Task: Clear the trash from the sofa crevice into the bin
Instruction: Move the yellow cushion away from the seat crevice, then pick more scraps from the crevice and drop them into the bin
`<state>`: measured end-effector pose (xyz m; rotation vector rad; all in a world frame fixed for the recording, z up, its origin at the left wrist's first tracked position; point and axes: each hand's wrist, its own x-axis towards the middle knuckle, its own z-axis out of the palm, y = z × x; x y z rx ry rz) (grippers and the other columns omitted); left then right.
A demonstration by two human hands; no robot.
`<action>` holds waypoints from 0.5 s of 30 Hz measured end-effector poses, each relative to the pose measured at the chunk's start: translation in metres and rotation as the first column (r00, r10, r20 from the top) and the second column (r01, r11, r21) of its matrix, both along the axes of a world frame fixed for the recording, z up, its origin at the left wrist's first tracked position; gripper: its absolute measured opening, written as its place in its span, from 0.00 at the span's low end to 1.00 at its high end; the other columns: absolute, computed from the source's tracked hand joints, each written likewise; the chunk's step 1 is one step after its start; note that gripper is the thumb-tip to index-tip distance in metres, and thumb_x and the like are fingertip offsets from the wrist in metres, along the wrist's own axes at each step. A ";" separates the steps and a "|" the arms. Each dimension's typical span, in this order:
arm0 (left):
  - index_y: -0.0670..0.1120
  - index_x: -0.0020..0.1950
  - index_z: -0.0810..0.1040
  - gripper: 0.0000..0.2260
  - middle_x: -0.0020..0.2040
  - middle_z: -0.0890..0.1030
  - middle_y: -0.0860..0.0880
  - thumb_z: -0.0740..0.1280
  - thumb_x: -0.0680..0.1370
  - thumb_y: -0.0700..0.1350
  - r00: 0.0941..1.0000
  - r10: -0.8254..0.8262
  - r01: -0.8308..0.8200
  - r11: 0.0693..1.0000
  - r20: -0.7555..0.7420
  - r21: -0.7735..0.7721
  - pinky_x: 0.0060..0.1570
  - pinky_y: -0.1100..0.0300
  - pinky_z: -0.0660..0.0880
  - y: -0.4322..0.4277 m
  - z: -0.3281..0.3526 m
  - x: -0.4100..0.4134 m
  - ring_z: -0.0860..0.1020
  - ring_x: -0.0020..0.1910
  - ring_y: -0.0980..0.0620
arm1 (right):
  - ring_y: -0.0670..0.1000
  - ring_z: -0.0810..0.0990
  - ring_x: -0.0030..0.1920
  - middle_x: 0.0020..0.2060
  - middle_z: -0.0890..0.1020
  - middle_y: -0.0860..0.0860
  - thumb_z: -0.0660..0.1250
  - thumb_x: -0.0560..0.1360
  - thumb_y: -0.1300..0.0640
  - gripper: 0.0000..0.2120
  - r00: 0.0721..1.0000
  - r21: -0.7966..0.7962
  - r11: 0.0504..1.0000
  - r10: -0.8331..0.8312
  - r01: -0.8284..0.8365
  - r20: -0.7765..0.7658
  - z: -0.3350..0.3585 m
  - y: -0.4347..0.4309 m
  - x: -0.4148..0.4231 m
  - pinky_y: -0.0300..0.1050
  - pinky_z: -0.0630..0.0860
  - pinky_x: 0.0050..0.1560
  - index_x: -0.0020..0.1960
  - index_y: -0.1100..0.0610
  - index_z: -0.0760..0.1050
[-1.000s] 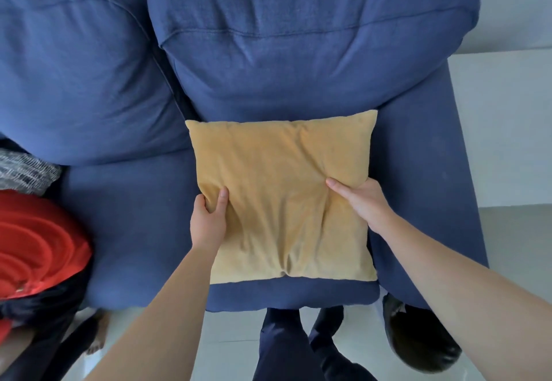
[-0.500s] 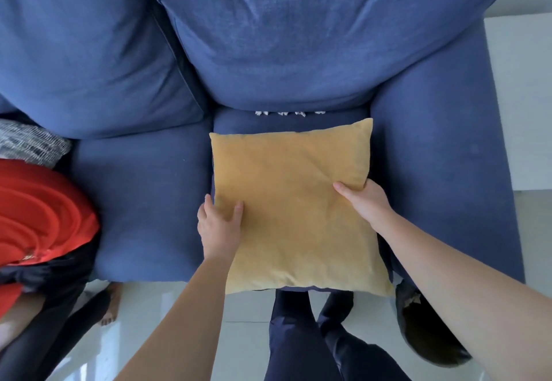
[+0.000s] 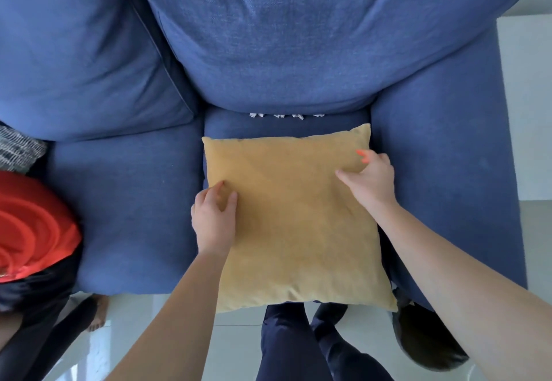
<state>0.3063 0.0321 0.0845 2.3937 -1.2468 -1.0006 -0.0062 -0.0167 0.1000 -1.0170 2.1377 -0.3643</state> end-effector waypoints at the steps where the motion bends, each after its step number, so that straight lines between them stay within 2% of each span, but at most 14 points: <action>1: 0.53 0.76 0.76 0.22 0.72 0.74 0.51 0.67 0.83 0.58 1.000 -0.006 0.006 1.000 0.009 -0.013 0.74 0.44 0.70 -0.013 -0.001 0.001 0.71 0.73 0.46 | 0.55 0.78 0.61 0.60 0.77 0.52 0.79 0.70 0.46 0.33 0.999 -0.031 1.000 0.000 0.001 0.038 0.001 -0.012 0.006 0.49 0.77 0.59 0.73 0.53 0.77; 3: 0.53 0.74 0.78 0.21 0.70 0.76 0.51 0.66 0.83 0.58 0.999 -0.029 0.030 0.999 0.021 -0.040 0.72 0.43 0.71 -0.044 -0.007 0.000 0.74 0.70 0.46 | 0.52 0.82 0.56 0.56 0.81 0.50 0.79 0.73 0.48 0.28 0.994 -0.063 0.998 0.019 -0.013 0.107 0.001 -0.037 0.020 0.45 0.77 0.57 0.70 0.53 0.80; 7: 0.54 0.72 0.80 0.19 0.67 0.78 0.51 0.66 0.83 0.57 0.997 -0.071 0.073 0.995 0.039 -0.062 0.72 0.46 0.69 -0.114 -0.024 -0.010 0.76 0.66 0.48 | 0.50 0.84 0.53 0.51 0.85 0.48 0.75 0.77 0.52 0.20 0.984 -0.077 0.997 0.022 -0.009 0.179 -0.018 -0.089 0.058 0.40 0.77 0.54 0.68 0.55 0.82; 9: 0.52 0.73 0.80 0.19 0.67 0.78 0.51 0.67 0.83 0.55 0.995 -0.095 0.094 0.994 -0.022 -0.052 0.64 0.57 0.71 -0.147 -0.031 -0.016 0.77 0.61 0.52 | 0.52 0.85 0.53 0.49 0.86 0.50 0.73 0.77 0.54 0.20 0.979 -0.075 0.997 -0.005 0.020 0.202 -0.034 -0.113 0.078 0.41 0.77 0.50 0.68 0.57 0.82; 11: 0.51 0.74 0.78 0.20 0.67 0.77 0.52 0.67 0.83 0.55 0.992 -0.105 0.106 0.994 -0.068 0.006 0.55 0.72 0.66 -0.175 -0.045 -0.019 0.76 0.57 0.55 | 0.52 0.84 0.52 0.52 0.87 0.52 0.73 0.77 0.56 0.20 0.973 -0.034 0.999 -0.032 0.041 0.227 -0.053 -0.134 0.096 0.42 0.77 0.49 0.69 0.58 0.81; 12: 0.51 0.75 0.78 0.20 0.67 0.78 0.52 0.67 0.83 0.55 0.990 -0.100 0.104 0.994 -0.098 0.040 0.53 0.75 0.64 -0.187 -0.054 -0.020 0.77 0.58 0.55 | 0.52 0.83 0.52 0.55 0.86 0.53 0.73 0.78 0.56 0.21 0.969 0.003 0.999 -0.050 0.051 0.243 -0.063 -0.143 0.103 0.42 0.77 0.48 0.70 0.59 0.81; 13: 0.50 0.75 0.78 0.21 0.68 0.79 0.51 0.68 0.83 0.54 0.987 -0.092 0.101 0.993 -0.131 0.068 0.55 0.74 0.65 -0.198 -0.064 -0.020 0.78 0.61 0.54 | 0.52 0.83 0.52 0.57 0.86 0.53 0.73 0.78 0.56 0.22 0.963 0.041 0.997 -0.075 0.067 0.260 -0.074 -0.150 0.109 0.42 0.76 0.47 0.70 0.59 0.80; 15: 0.48 0.76 0.77 0.22 0.68 0.81 0.49 0.69 0.83 0.54 0.979 -0.081 0.103 0.989 -0.190 0.109 0.63 0.63 0.72 -0.216 -0.083 -0.020 0.79 0.66 0.50 | 0.55 0.85 0.56 0.61 0.85 0.54 0.74 0.77 0.55 0.25 0.942 0.098 0.987 -0.148 0.124 0.301 -0.097 -0.165 0.118 0.42 0.76 0.46 0.73 0.59 0.78</action>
